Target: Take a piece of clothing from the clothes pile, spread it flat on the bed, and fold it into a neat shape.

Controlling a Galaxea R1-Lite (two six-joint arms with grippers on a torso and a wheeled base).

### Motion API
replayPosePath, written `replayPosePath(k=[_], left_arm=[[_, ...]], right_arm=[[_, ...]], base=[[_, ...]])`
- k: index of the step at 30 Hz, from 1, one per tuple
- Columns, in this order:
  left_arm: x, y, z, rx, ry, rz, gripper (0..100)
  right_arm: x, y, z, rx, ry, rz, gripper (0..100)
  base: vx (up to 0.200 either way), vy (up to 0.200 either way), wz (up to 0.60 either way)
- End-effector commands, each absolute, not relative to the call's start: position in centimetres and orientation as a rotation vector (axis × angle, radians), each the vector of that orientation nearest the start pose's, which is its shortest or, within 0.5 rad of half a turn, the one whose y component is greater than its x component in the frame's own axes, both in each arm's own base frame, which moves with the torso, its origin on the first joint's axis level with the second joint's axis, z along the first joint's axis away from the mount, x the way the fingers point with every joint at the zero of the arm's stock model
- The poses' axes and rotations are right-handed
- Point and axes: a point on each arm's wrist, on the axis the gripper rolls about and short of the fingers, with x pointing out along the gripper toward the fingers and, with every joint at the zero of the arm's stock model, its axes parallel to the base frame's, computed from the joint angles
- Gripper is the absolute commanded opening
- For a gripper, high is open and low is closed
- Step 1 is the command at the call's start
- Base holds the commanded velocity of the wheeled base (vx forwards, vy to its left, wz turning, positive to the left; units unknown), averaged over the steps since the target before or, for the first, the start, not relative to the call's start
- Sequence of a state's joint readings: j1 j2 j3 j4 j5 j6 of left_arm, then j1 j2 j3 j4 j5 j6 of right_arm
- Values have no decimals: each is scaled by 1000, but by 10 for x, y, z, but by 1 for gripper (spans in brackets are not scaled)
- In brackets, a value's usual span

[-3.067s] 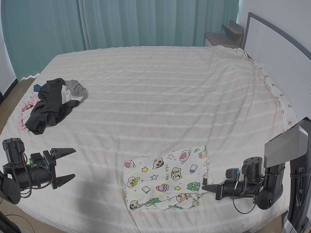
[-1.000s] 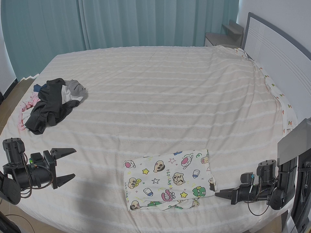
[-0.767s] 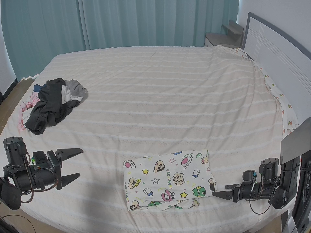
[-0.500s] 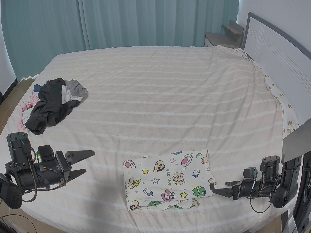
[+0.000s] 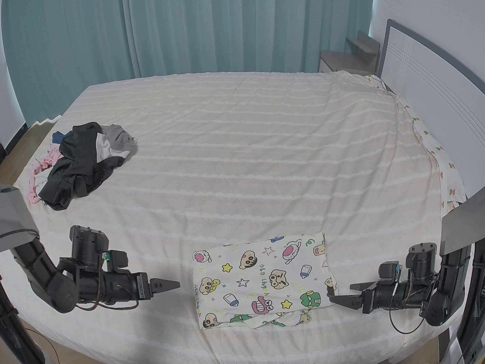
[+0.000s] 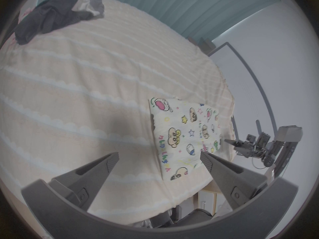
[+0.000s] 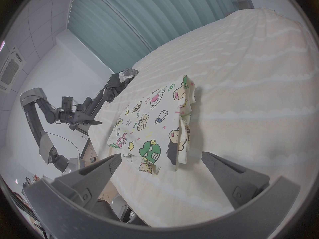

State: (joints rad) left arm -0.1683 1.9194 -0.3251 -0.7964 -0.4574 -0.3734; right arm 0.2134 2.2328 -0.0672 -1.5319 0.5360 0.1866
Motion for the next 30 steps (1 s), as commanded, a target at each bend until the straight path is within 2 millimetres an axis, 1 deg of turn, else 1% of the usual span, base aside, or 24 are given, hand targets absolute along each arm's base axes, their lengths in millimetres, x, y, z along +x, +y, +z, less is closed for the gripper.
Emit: replayPosePath(k=[1,2,6,7,9,10,12,18,20,22,24,27,30], left_arm=[[264,-64,-12,-437,1022,-450,100],[265,-66,-16,-437,1024,-465,100],[273,-74,-19,-449,987,-488,100],[278,-79,-21,-476,976,-488,100],[284,-83,-20,-495,961,-487,100],[290,-89,-17,-535,943,-481,100],[293,-93,-14,-568,937,-479,100],[298,-93,-14,-571,919,-478,100],[303,-93,-22,-569,902,-482,100],[304,-93,-26,-562,872,-499,100],[306,-94,-28,-548,836,-527,100],[307,-94,-34,-518,829,-538,100],[308,-94,-35,-512,828,-542,100]], right_arm=[[217,62,-4,268,699,678,100],[217,62,-4,266,697,679,100],[217,61,-4,267,696,673,100],[217,61,-4,267,694,673,100],[217,61,-4,265,695,675,100],[218,62,-4,264,694,678,100],[218,62,-4,265,693,678,100],[224,61,-5,267,677,669,100],[225,62,-5,266,674,671,100],[225,63,-4,264,671,673,100],[225,63,-4,260,671,661,100],[226,63,-5,258,670,649,100],[230,63,-5,258,656,649,100]], base=[[0,0,0],[0,0,0],[0,0,0],[0,0,0],[0,0,0],[0,0,0],[0,0,0],[0,0,0],[0,0,0],[0,0,0],[0,0,0],[0,0,0],[0,0,0]])
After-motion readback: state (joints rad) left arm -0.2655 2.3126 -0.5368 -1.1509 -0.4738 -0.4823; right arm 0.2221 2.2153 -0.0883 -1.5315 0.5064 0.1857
